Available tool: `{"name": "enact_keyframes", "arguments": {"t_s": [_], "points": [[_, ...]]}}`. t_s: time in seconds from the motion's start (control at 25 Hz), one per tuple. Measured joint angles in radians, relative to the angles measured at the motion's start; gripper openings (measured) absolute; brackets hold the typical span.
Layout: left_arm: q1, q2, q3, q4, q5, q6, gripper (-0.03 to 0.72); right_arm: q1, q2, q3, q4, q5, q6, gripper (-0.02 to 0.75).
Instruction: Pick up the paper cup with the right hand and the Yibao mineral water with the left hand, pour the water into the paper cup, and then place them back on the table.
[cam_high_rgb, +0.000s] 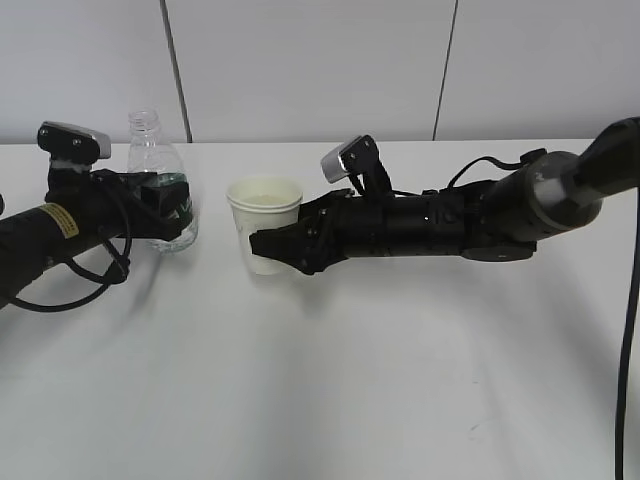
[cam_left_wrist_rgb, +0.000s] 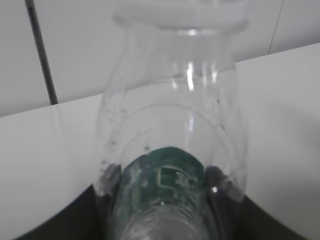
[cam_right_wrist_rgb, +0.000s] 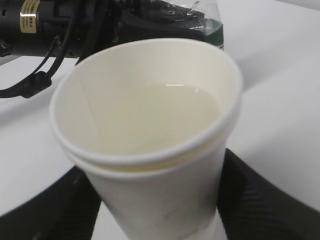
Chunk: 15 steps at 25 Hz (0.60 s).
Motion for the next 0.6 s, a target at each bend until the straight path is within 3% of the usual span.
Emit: {"name": "enact_keyframes", "arguments": {"t_s": [0.28, 0.6], "points": [[0.000, 0.001, 0.000, -0.004, -0.001, 0.002, 0.323, -0.014, 0.000, 0.000, 0.046, 0.015, -0.050, 0.523], [0.000, 0.001, -0.001, -0.007, 0.001, 0.002, 0.323, -0.110, 0.002, 0.000, 0.048, 0.016, -0.052, 0.523]]}}
